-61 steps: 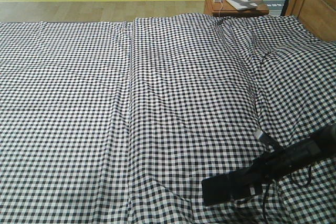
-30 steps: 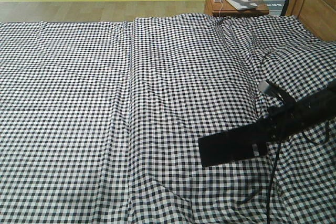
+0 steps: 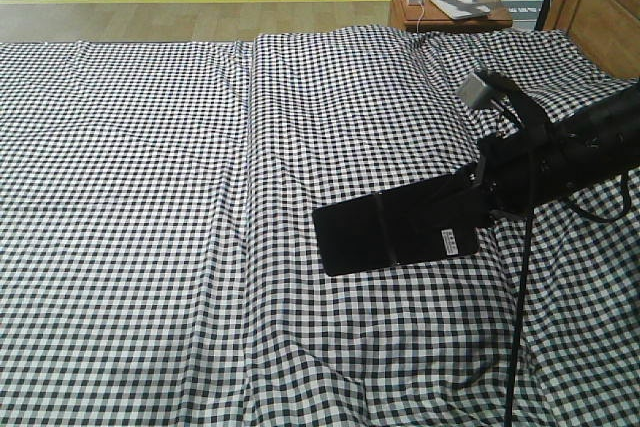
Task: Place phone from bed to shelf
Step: 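Lift the phone off the bed with the right gripper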
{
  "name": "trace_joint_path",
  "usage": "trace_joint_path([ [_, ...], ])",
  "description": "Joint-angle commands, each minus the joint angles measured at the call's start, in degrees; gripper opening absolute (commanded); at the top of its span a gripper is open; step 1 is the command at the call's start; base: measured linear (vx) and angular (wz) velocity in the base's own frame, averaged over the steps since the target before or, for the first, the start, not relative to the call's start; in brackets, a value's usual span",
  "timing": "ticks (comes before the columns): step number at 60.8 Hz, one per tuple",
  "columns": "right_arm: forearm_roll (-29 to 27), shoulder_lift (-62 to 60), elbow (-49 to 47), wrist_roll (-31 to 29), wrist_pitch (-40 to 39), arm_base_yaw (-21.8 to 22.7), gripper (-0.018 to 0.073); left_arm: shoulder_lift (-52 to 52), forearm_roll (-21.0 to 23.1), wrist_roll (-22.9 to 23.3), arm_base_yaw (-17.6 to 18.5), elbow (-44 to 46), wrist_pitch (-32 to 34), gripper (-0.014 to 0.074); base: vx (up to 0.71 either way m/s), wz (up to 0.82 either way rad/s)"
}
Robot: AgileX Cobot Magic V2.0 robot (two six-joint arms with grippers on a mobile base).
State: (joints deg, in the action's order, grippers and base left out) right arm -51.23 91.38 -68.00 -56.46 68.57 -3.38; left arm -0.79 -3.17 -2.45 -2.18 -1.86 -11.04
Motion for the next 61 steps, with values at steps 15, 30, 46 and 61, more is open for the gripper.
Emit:
trace_joint_path([
  [15,-5.2,-11.8,-1.3,4.3,5.4,-10.3,-0.0002,-0.6,0.3,0.2,0.0,1.5,4.0,0.0001,0.00,0.00],
  [30,-6.3,-14.9,-1.2,5.7,5.4,-15.6,-0.0001,-0.6,0.3,0.2,0.0,1.5,4.0,0.0001,0.00,0.00],
  [46,-6.3,-15.1,-1.2,6.8,5.3,-16.2,-0.0001,-0.6,0.3,0.2,0.0,1.5,4.0,0.0001,0.00,0.00],
  [61,-6.3,-15.1,-1.2,7.3,5.3,-16.2,-0.0001,-0.6,0.3,0.2,0.0,1.5,4.0,0.0001,0.00,0.00],
])
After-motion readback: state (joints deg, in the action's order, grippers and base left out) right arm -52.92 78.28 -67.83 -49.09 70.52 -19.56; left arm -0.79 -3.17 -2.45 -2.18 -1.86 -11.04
